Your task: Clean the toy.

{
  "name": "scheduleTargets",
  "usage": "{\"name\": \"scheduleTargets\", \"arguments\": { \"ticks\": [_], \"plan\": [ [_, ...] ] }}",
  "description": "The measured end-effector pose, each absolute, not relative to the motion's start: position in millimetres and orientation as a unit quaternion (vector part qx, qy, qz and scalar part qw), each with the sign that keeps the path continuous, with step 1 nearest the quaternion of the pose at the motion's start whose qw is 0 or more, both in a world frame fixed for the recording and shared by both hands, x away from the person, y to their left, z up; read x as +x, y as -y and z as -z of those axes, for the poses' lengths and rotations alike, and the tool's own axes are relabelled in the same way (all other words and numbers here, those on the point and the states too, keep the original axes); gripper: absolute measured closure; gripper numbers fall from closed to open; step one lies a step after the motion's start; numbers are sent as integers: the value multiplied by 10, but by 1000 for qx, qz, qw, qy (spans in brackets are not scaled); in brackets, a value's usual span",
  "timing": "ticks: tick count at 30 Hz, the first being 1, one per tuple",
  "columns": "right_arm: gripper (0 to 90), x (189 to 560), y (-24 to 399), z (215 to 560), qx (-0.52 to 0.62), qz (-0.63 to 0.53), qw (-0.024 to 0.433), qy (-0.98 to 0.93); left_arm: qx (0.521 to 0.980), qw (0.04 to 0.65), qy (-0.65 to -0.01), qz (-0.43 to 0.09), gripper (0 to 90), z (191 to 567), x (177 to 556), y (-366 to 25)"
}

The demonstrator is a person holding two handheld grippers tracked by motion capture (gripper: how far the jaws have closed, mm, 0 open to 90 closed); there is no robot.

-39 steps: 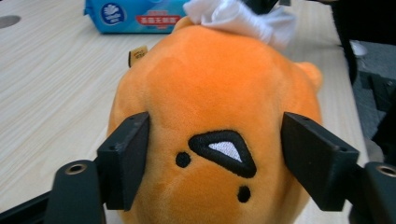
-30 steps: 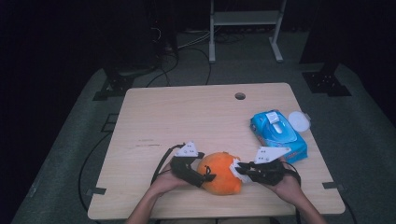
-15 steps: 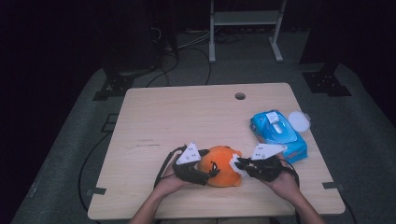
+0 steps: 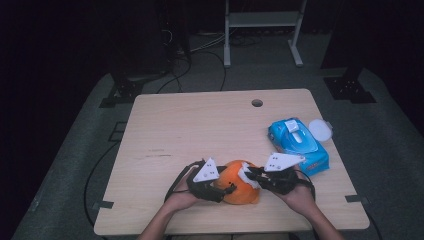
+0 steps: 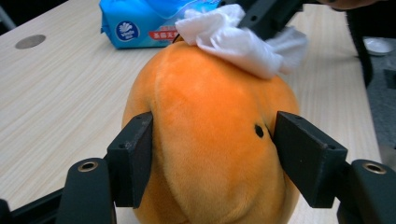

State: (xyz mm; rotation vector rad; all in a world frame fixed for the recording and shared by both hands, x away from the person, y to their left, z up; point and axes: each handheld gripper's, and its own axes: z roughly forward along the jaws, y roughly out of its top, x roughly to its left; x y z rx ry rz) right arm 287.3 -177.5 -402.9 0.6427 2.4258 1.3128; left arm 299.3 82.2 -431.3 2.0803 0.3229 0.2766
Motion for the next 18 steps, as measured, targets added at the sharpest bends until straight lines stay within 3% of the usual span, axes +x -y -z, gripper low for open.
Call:
{"name": "scheduleTargets", "arguments": {
  "ticks": [5, 6, 8, 11, 18],
  "plan": [
    [801, 2864, 1939, 4115, 239, -436, 154, -854, 829, 515, -210, -55, 119, 4263, 3161, -897],
    [801, 2856, 1952, 4124, 240, -437, 150, -854, 828, 515, -217, -45, 115, 4270, 3188, -901],
    [801, 2847, 1944, 4113, 239, -438, 149, -853, 828, 518, -213, -31, 182, 4301, 3189, -886],
    [801, 2843, 1891, 4061, 233, -447, 152, -851, 835, 513, -191, -52, 286, 4301, 3125, -858],
    [797, 2831, 1754, 3944, 210, -457, 162, -849, 855, 494, -133, -88, 332, 4281, 2992, -821]
  ]
}}
